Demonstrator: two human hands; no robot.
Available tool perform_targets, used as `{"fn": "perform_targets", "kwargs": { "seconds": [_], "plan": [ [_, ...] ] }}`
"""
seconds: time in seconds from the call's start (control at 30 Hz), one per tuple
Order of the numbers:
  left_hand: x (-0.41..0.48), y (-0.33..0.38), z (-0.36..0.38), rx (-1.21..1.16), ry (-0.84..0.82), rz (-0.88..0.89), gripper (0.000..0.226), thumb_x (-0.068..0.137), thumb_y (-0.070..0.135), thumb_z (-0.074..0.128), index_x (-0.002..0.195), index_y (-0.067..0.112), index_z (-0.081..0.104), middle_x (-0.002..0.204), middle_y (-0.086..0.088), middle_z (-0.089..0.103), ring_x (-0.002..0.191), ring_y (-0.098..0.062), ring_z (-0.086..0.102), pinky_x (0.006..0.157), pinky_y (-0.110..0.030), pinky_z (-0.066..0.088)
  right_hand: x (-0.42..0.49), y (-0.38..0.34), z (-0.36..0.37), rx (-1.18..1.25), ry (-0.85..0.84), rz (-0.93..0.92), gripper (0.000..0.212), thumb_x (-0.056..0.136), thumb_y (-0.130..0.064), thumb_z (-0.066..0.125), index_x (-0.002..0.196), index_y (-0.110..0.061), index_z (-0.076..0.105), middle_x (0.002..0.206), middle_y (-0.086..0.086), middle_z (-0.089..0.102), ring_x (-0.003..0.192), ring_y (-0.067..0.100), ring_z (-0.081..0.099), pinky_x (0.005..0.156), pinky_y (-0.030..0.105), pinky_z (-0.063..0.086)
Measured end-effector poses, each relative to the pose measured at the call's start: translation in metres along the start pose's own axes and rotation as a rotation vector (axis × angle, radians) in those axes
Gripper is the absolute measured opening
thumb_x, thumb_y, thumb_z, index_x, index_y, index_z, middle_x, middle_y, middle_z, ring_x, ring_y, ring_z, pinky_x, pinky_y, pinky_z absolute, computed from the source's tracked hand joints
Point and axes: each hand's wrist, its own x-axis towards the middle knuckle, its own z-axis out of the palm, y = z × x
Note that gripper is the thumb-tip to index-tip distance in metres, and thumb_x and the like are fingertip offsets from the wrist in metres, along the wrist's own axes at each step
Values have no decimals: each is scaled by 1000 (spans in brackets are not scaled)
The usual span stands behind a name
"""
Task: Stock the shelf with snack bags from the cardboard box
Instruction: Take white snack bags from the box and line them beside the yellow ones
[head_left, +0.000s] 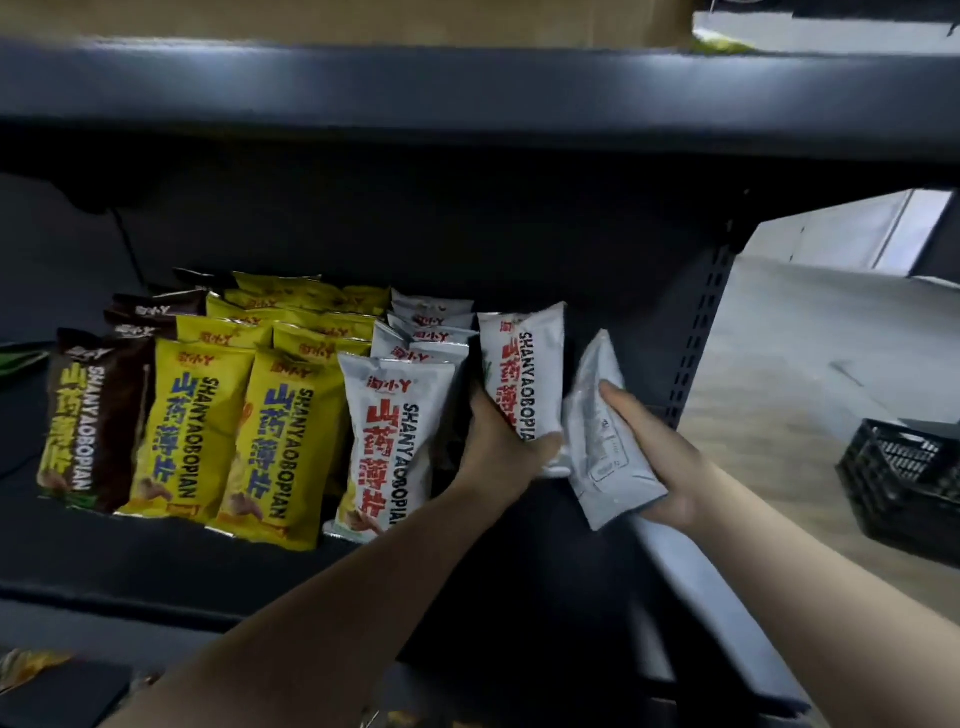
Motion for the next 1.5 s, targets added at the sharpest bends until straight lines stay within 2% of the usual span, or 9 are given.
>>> {"fn": "perform_targets", "kwargs": {
  "seconds": [0.13,0.27,0.4,0.73,0.97,1.07,1.2,1.3,1.5],
  "plan": [
    [27,-23,7,79,24,38,80,78,0,70,141,15,24,105,6,59,92,-2,64,72,-17,54,19,9,-14,180,196,-133,56,75,-45,72,118,-11,66,113,10,70,100,26,68,85,38,54],
    [47,-37,15,225,166,150,88,82,7,68,149,18,12,144,-3,39,133,-16,39,112,-36,32,25,10,-8,76,219,-275,43,86,-37,66,119,-10,63,107,12,72,97,28,70,84,40,55],
    [62,-45,23,306,284,234,83,84,12,66,149,15,15,152,0,25,140,-11,24,115,-18,13,23,7,5,11,210,-396,34,91,-27,62,117,-6,61,102,11,74,94,27,71,89,41,53],
    [93,-61,36,447,302,10,98,81,26,72,149,12,4,151,-8,27,139,-23,29,116,-39,22,19,8,3,-28,180,-378,34,91,-30,60,121,-12,59,106,7,73,98,24,70,94,44,52],
    [91,-55,35,593,231,-120,98,69,41,80,137,-3,25,136,-18,41,129,-31,42,107,-38,35,23,9,1,-33,209,-383,33,91,-33,60,118,-14,61,105,6,73,98,24,70,96,47,51],
    [74,-51,37,801,346,64,96,78,57,62,141,-3,24,142,-21,37,132,-32,39,108,-37,35,26,10,4,-49,235,-391,35,91,-33,60,119,-12,61,106,8,73,98,26,70,95,46,52],
    [57,-49,45,899,427,597,65,87,16,40,147,0,21,150,-25,27,137,-37,34,105,-39,38,30,10,8,-60,252,-400,34,91,-35,61,117,-14,61,107,9,72,101,27,69,97,49,50],
    [61,-44,40,1070,240,549,71,79,7,10,149,1,-1,157,-20,1,146,-34,4,118,-43,15,32,10,8,-70,289,-404,35,89,-38,63,115,-14,62,107,8,72,101,26,69,98,51,49],
    [70,-40,27,1137,91,479,76,85,7,36,150,2,-2,157,-17,-10,146,-33,-9,118,-44,-7,29,9,12,-83,297,-407,32,88,-37,64,112,-16,59,106,7,72,99,24,69,95,48,52]
  ]
}}
